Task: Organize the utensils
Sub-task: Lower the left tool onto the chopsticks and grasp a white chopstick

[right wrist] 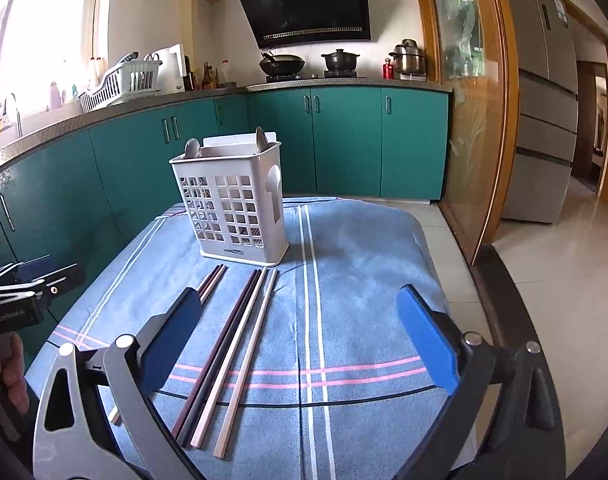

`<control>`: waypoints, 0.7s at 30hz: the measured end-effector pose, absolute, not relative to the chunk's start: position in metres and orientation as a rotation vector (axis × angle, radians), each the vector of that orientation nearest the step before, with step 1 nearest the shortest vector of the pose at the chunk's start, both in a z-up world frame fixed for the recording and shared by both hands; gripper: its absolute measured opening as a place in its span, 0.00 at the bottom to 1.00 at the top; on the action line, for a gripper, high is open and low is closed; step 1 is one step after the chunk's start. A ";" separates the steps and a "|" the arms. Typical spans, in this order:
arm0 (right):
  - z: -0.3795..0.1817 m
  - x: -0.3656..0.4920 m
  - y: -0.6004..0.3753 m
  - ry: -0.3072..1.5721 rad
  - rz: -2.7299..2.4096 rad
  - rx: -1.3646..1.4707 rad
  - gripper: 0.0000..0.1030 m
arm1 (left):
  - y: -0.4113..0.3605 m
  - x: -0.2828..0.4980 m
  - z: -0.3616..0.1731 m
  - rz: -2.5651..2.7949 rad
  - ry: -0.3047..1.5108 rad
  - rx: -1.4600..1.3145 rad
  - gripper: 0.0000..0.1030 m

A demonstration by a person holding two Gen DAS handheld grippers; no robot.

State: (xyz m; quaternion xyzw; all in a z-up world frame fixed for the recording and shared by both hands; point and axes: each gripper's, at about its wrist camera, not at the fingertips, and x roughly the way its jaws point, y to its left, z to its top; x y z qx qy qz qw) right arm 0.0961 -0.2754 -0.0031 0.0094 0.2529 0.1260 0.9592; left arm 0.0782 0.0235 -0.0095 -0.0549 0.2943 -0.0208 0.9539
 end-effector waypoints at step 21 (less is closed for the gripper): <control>-0.006 0.100 -0.278 0.544 0.273 0.047 0.94 | -0.008 0.086 -0.025 -0.107 0.658 -0.003 0.78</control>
